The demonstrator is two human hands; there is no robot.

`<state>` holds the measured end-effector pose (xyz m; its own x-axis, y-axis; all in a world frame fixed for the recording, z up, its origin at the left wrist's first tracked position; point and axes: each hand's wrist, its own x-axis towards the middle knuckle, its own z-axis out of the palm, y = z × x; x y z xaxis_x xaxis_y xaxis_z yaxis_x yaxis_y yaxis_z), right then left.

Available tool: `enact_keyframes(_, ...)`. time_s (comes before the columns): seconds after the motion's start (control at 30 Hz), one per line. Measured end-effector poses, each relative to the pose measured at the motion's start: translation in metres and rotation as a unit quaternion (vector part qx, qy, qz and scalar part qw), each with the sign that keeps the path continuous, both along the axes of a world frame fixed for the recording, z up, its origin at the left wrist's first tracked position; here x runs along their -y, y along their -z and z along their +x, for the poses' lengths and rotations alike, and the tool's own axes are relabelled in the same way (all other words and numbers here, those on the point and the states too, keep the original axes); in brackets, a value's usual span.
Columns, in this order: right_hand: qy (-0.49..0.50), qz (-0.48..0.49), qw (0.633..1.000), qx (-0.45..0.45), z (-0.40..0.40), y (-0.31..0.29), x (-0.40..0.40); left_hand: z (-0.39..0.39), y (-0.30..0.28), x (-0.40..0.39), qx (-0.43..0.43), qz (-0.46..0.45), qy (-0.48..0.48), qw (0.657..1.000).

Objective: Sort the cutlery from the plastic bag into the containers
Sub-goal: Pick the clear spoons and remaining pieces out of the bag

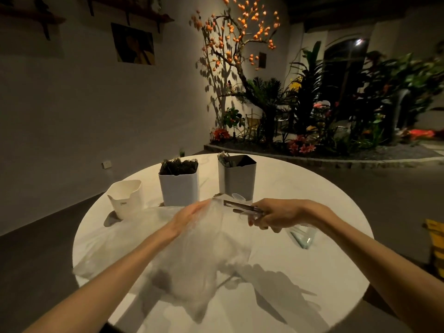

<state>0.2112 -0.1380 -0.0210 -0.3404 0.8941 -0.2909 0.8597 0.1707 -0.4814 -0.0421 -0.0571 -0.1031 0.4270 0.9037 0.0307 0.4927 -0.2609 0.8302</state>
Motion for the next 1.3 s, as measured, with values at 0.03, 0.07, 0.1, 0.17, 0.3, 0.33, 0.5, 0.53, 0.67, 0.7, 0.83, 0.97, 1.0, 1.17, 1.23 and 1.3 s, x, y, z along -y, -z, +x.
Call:
enact_keyframes(0.03,0.011,0.001,1.0,-0.001,0.009,-0.005,0.006,0.003,0.011,-0.002,-0.029,-0.005,-0.007,1.0)
enact_keyframes(0.07,0.023,0.008,1.0,-0.008,0.017,-0.011,0.012,0.004,0.022,-0.005,-0.074,-0.018,-0.006,0.997)
enact_keyframes(0.1,0.035,0.017,0.999,-0.023,0.023,-0.016,0.017,0.004,0.036,-0.012,-0.156,-0.017,0.016,0.987)
enact_keyframes(0.17,0.049,0.038,0.996,-0.064,0.03,-0.028,0.027,0.005,0.055,-0.018,-0.325,0.045,0.043,0.943)
enact_keyframes(0.3,0.035,0.053,0.984,-0.166,0.016,-0.039,0.03,0.019,0.073,-0.002,-0.386,0.075,0.074,0.916)
enact_keyframes(0.33,0.039,0.045,0.979,-0.193,0.01,-0.038,0.026,0.025,0.074,0.002,-0.366,0.092,0.086,0.922)
enact_keyframes(0.5,0.079,0.02,0.947,-0.311,-0.021,0.002,-0.014,0.044,0.068,0.008,-0.143,0.266,0.066,0.951)
enact_keyframes(0.53,0.091,0.01,0.934,-0.346,-0.029,0.015,-0.022,0.047,0.064,0.008,-0.078,0.264,0.025,0.961)
enact_keyframes(0.67,0.143,-0.036,0.874,-0.464,-0.056,0.065,-0.052,0.053,0.035,-0.003,0.367,-0.132,-0.079,0.918)
enact_keyframes(0.7,0.154,-0.051,0.858,-0.488,-0.061,0.078,-0.059,0.049,0.029,-0.006,0.434,-0.22,-0.059,0.871)
enact_keyframes(0.83,0.123,-0.078,0.848,-0.509,-0.071,0.108,-0.064,0.046,0.032,-0.008,0.37,-0.298,0.006,0.88)
enact_keyframes(0.97,0.128,-0.047,0.883,-0.449,-0.072,0.12,-0.065,0.048,0.056,-0.017,0.373,-0.281,-0.019,0.884)
enact_keyframes(1.0,0.122,-0.057,0.88,-0.455,-0.07,0.12,-0.066,0.048,0.055,-0.02,0.389,-0.289,-0.026,0.874)
enact_keyframes(1.17,0.179,-0.129,0.823,-0.524,-0.064,0.121,-0.071,0.048,0.058,-0.03,0.417,-0.32,-0.034,0.85)
enact_keyframes(1.23,0.199,-0.086,0.837,-0.503,-0.06,0.125,-0.077,0.047,0.057,-0.028,0.425,-0.322,-0.029,0.846)
enact_keyframes(1.3,0.2,-0.024,0.87,-0.451,-0.056,0.13,-0.082,0.047,0.054,-0.026,0.443,-0.317,-0.033,0.838)
